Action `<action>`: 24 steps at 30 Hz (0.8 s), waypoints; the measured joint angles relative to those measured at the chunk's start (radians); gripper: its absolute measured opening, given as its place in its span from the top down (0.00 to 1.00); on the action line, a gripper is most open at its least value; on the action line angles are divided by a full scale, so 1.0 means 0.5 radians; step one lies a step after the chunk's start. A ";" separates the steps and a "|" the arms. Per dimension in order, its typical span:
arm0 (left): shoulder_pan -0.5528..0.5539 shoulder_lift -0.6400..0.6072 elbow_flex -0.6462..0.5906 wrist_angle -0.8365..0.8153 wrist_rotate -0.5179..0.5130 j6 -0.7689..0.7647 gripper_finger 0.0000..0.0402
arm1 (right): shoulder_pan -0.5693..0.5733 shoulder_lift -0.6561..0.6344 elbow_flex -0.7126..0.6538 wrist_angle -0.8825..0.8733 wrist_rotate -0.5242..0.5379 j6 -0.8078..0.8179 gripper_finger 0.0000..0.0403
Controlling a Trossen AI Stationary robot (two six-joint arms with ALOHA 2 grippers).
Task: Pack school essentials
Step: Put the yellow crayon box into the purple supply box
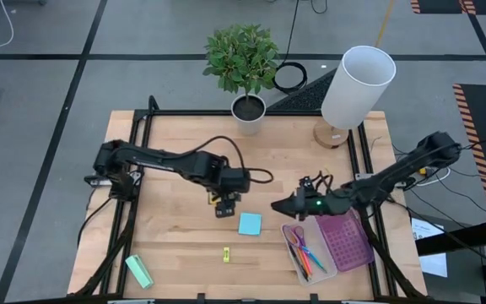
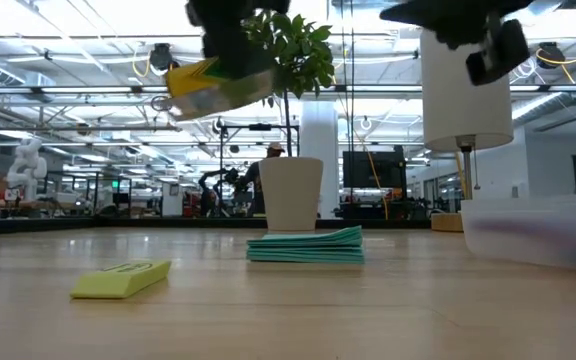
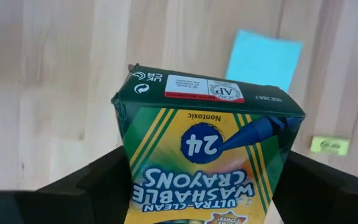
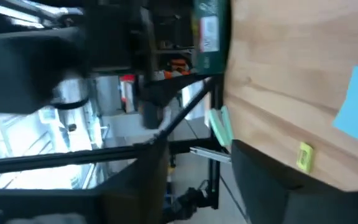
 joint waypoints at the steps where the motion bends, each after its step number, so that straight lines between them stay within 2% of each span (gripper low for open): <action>1: -0.009 0.031 0.063 -0.021 -0.004 0.007 0.22 | -0.013 0.027 0.000 0.014 -0.026 0.004 0.54; 6: -0.038 0.174 0.347 -0.114 -0.036 0.030 0.22 | -0.068 0.106 -0.001 0.108 -0.106 0.017 0.38; 11: -0.060 0.260 0.558 -0.114 -0.037 0.018 0.22 | -0.101 0.110 0.000 0.150 -0.104 -0.084 0.28; 16: -0.081 0.316 0.662 -0.087 -0.044 -0.010 0.22 | -0.177 0.110 -0.001 0.156 -0.103 -0.155 0.26; 24: -0.091 0.325 0.665 -0.071 -0.155 -0.080 0.22 | -0.243 0.114 -0.001 0.167 -0.175 -0.189 0.26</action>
